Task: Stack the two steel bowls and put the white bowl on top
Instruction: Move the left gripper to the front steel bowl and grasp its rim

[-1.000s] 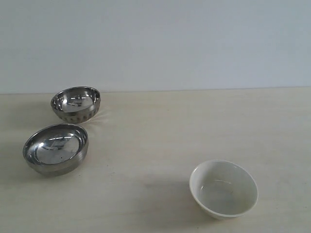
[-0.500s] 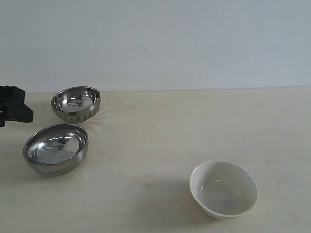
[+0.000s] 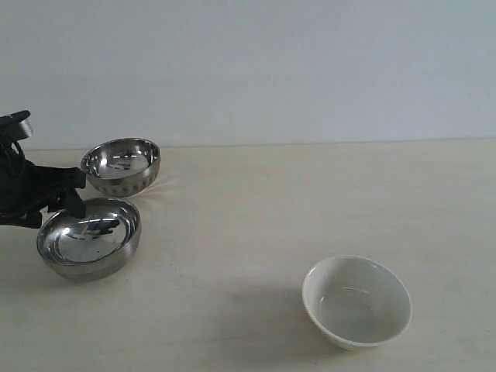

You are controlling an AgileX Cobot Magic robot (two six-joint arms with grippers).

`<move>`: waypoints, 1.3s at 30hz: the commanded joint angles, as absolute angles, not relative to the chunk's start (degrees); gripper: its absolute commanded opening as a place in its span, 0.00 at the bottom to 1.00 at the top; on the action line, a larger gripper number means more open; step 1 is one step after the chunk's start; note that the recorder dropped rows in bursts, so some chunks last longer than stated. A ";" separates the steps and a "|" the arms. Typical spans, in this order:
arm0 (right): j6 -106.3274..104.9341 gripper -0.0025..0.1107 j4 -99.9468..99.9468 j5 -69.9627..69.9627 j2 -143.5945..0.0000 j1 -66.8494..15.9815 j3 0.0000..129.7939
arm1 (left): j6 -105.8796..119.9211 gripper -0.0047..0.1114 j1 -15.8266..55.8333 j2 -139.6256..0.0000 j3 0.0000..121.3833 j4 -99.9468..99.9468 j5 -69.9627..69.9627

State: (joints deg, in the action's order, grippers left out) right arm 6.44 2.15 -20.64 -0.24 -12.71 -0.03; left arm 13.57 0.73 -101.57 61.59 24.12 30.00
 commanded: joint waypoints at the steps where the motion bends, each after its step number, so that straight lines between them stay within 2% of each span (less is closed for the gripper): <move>1: 6.41 0.02 2.29 -20.46 0.00 -12.49 0.00 | 10.62 0.58 0.59 -102.98 62.05 19.46 27.83; 5: 6.41 0.02 2.29 -20.46 0.00 -12.49 0.00 | 5.83 0.58 -0.02 -103.10 62.05 14.34 27.83; 22: 6.41 0.02 2.29 -20.46 0.00 -12.49 0.00 | 5.57 0.53 0.09 -109.51 62.05 14.36 25.33; 24: 6.41 0.02 2.29 -20.46 0.00 -12.49 0.00 | 5.57 0.45 0.09 -109.51 62.05 14.36 25.30; 30: 6.41 0.02 2.29 -20.46 0.00 -12.49 0.00 | 6.41 0.08 0.09 -109.51 62.05 14.36 25.43; 39: 6.41 0.02 2.29 -20.46 0.00 -12.49 0.00 | 7.71 0.07 0.09 -107.76 62.05 14.52 29.46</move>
State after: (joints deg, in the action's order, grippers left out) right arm 6.44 2.15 -20.64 -0.24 -12.71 -0.03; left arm 6.56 0.00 -109.15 61.95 14.79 27.00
